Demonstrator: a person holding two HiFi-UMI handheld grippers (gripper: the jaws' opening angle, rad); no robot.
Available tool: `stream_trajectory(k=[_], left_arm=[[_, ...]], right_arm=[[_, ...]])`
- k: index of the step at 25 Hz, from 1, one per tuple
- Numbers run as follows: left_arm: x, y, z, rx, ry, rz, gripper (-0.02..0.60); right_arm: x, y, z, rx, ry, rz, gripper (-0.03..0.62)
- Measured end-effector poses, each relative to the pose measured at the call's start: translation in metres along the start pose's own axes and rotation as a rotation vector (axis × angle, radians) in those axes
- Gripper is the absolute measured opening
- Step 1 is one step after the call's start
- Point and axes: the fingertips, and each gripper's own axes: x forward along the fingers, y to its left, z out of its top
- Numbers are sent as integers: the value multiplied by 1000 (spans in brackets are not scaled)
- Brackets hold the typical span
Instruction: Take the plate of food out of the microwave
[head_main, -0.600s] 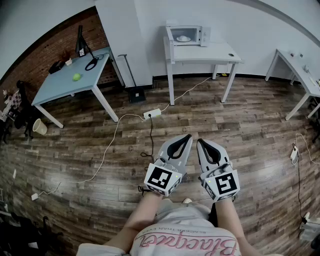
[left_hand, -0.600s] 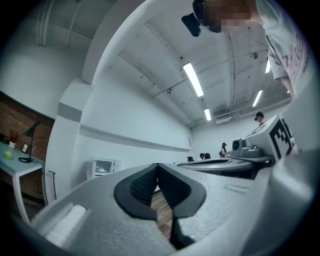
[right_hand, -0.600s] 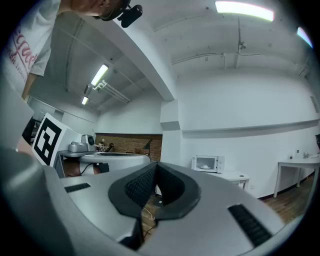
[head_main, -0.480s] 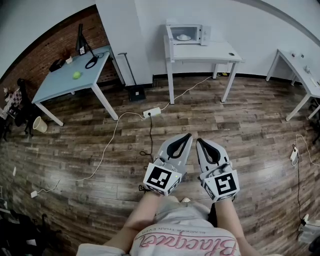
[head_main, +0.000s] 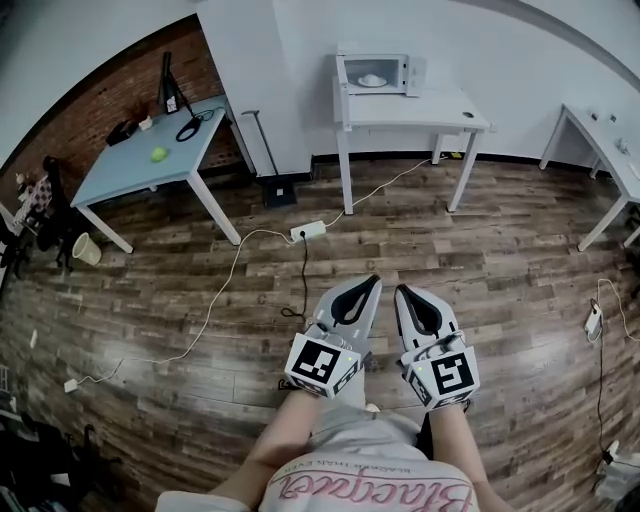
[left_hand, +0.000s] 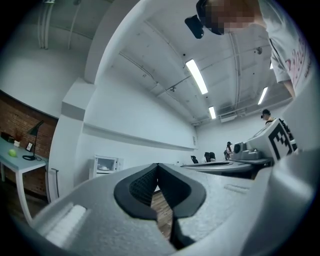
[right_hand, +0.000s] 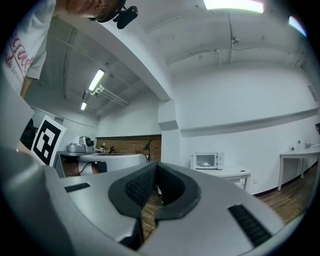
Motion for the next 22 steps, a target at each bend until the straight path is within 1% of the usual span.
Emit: stream_trajectory(k=[7, 13, 18, 22], left_arm=[[32, 17, -5, -6, -3, -32, 6], [62, 46, -10, -18, -1, -20, 6], [92, 73, -16, -65, 9, -35, 6], [114, 97, -25, -61, 31, -27, 6]], right_arm=[[26, -22, -4, -25, 3, -13, 11], [59, -42, -2, -34, -2, -5, 11], [93, -62, -4, -20, 1, -6, 11], [122, -77, -9, -12, 17, -9, 11]])
